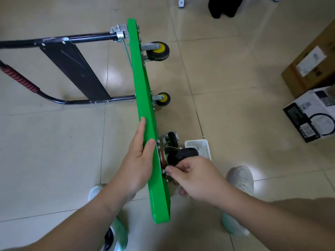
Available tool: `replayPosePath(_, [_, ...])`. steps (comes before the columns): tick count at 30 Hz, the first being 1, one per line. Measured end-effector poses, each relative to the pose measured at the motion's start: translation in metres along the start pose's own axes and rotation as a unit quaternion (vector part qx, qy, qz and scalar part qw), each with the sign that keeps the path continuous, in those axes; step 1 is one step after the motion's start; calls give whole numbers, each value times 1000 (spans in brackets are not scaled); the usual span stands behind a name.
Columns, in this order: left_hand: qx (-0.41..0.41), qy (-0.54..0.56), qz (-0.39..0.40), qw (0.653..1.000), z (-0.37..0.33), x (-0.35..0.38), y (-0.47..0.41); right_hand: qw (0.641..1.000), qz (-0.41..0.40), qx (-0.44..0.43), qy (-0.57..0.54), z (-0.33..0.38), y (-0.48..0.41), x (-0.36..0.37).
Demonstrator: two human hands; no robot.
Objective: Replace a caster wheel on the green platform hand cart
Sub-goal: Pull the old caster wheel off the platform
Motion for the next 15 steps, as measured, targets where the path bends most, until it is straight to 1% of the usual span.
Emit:
replayPosePath(7, [-8, 6, 0, 1000, 0, 0, 12, 996, 18, -10, -87, -15, 1, 19])
replayPosePath(13, [-2, 6, 4, 1000, 3, -1, 6, 984, 17, -9, -178, -15, -7, 24])
replayPosePath(15, [-5, -7, 4, 1000, 5, -2, 6, 982, 18, -12, -185, -16, -6, 24])
Point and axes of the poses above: each hand's wrist, its own y-axis away from the middle knuckle, its own x-axis out of the palm, z = x × y, the point moved 4 cm from there along -y, towards the middle knuckle, and after that the axes turned 2 degrees about y, right-handed, at the moved point
